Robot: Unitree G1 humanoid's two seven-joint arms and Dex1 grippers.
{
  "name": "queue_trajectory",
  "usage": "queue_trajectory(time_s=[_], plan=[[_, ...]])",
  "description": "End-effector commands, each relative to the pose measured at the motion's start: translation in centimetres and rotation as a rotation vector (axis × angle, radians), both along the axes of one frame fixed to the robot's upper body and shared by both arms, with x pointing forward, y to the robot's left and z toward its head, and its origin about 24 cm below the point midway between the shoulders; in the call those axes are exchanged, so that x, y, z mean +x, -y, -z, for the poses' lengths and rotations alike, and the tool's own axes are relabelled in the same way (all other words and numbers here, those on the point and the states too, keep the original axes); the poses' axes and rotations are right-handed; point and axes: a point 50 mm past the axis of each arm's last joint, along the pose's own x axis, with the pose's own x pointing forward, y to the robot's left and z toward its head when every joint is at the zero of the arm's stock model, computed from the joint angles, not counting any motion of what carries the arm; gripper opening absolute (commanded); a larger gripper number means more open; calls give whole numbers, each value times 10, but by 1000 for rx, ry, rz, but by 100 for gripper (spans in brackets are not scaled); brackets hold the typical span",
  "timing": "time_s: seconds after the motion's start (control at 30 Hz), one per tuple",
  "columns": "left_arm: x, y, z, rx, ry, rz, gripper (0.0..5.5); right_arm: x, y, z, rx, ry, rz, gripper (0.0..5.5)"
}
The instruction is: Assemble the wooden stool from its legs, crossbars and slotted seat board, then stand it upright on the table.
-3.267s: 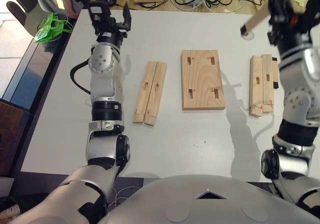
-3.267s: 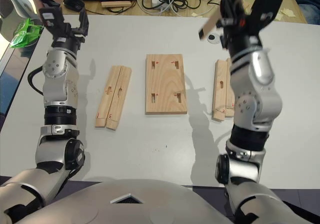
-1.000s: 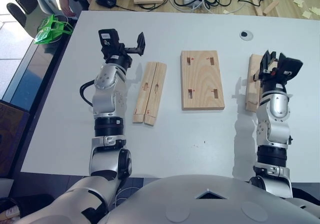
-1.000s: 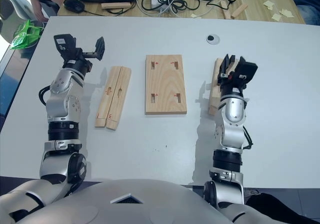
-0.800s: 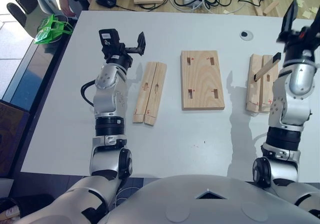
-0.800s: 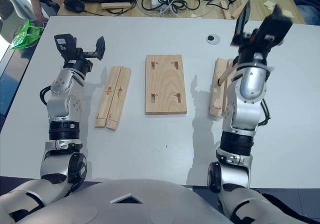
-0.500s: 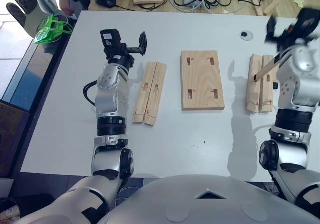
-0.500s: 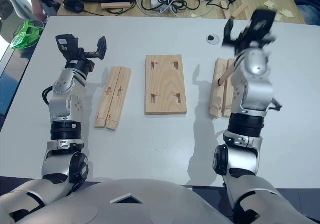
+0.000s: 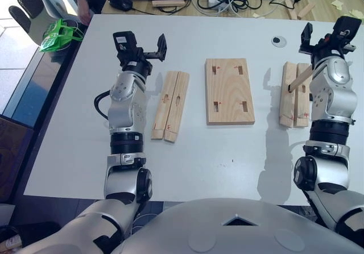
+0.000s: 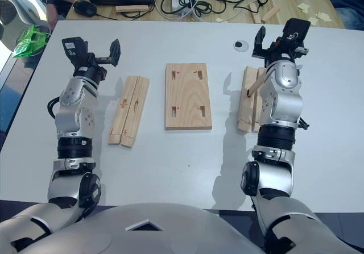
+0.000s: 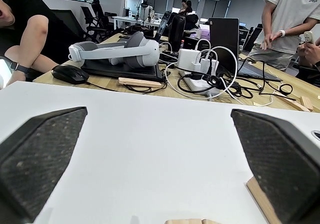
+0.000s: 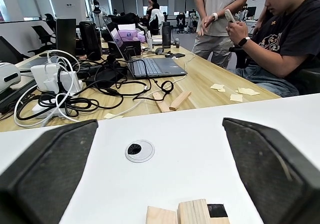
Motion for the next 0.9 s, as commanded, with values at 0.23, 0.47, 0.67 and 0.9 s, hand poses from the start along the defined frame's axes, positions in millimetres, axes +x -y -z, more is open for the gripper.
queue_trajectory(time_s=[0.23, 0.47, 0.67, 0.9], plan=[[3, 2, -2, -8, 7, 2, 540, -5, -34, -42, -145, 165, -176, 461], [3, 4, -3, -17, 16, 4, 540, -16, -76, -25, -1, -44, -485, 461], [2, 8, -2, -29, 22, 7, 540, -27, -32, 13, 169, -281, -134, 461], [3, 10, -3, -39, 29, 8, 540, -43, 20, 41, 34, -381, 188, 461]])
